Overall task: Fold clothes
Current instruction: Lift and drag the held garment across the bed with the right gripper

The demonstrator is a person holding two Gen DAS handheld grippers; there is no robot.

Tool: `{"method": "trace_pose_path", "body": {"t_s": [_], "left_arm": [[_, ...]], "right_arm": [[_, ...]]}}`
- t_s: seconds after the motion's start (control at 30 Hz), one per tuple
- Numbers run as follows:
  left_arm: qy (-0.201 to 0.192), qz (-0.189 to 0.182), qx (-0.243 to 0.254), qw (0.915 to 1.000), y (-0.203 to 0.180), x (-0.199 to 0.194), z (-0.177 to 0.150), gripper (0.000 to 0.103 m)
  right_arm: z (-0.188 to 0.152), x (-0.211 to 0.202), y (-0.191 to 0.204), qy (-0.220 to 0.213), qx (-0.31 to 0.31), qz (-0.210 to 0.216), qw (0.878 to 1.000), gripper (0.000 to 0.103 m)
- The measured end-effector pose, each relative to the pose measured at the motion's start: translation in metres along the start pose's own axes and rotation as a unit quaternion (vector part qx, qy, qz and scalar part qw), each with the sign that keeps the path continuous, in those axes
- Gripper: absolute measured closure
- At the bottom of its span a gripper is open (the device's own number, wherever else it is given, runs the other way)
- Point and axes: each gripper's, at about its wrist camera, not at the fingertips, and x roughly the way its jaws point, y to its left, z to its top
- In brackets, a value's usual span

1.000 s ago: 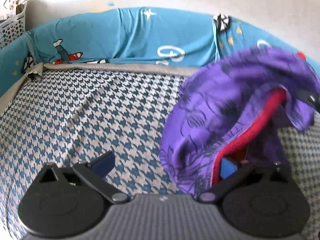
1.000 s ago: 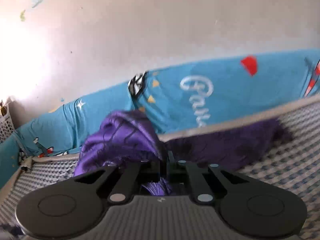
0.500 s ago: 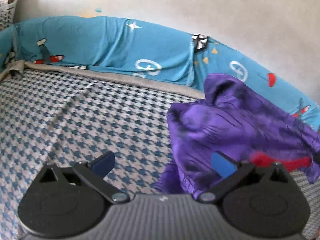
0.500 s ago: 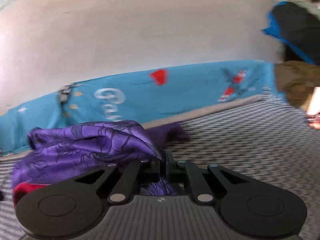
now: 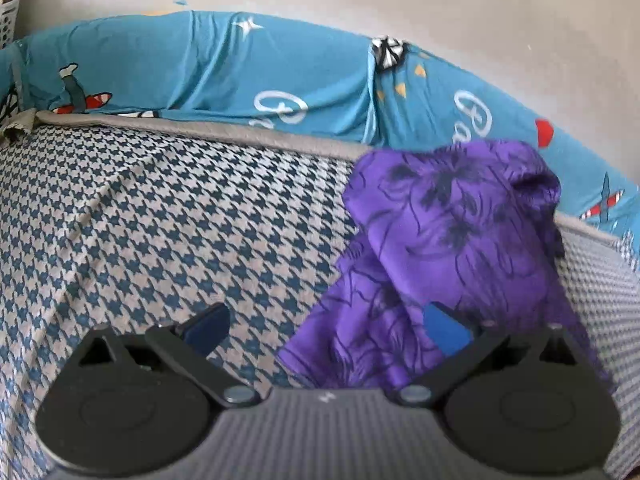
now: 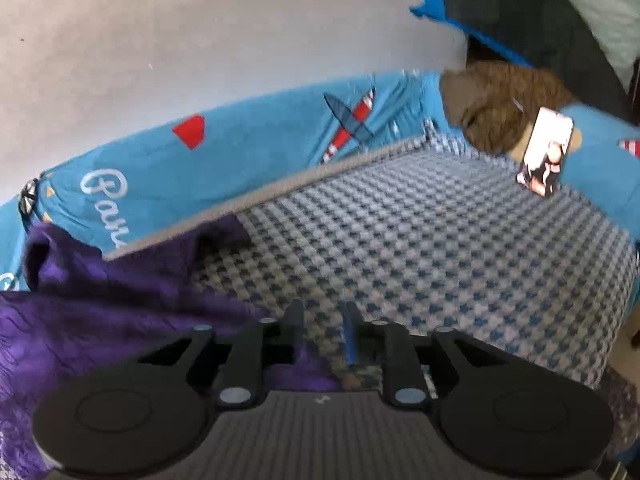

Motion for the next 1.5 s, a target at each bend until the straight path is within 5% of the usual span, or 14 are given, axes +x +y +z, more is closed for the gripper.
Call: {"method": "trace_pose_path", "body": {"t_s": [0.27, 0.4, 0.63, 0.83, 1.23, 1.3, 1.33, 1.43, 1.5], "left_arm": [[-0.004, 0.007, 0.020, 0.9998, -0.011, 0.005, -0.004, 0.000], [-0.008, 0.006, 0.012, 0.9999, -0.012, 0.007, 0.000, 0.000], [-0.009, -0.011, 0.000, 0.9999, -0.018, 0.012, 0.006, 0.000], [0.026, 0.011, 0.021, 0.9994, -0.026, 0.031, -0.003, 0.000], [0.075, 0.040, 0.050, 0.9952, -0.033, 0.053, -0.020, 0.000], [0.078, 0.041, 0.049, 0.9949, -0.032, 0.054, -0.022, 0.000], [0.079, 0.041, 0.048, 0.9948, -0.032, 0.054, -0.022, 0.000], [0.079, 0.041, 0.047, 0.9950, -0.032, 0.053, -0.023, 0.000], [0.077, 0.040, 0.049, 0.9951, -0.033, 0.052, -0.023, 0.000]], "right_arm": [[0.000, 0.000, 0.041, -0.002, -0.029, 0.147, 0.989, 0.060], [0.001, 0.005, 0.070, -0.011, -0.047, 0.187, 0.981, 0.048], [0.008, 0.024, 0.115, -0.020, -0.070, 0.228, 0.971, 0.032], [0.013, 0.047, 0.142, -0.035, -0.088, 0.237, 0.967, 0.014], [0.021, 0.088, 0.180, -0.032, -0.102, 0.258, 0.960, 0.010], [0.021, 0.093, 0.181, -0.020, -0.096, 0.262, 0.960, 0.019], [0.021, 0.096, 0.181, -0.014, -0.093, 0.264, 0.960, 0.040], [0.022, 0.103, 0.183, 0.003, -0.083, 0.269, 0.959, 0.083], [0.022, 0.099, 0.178, 0.008, -0.066, 0.266, 0.962, 0.087]]}}
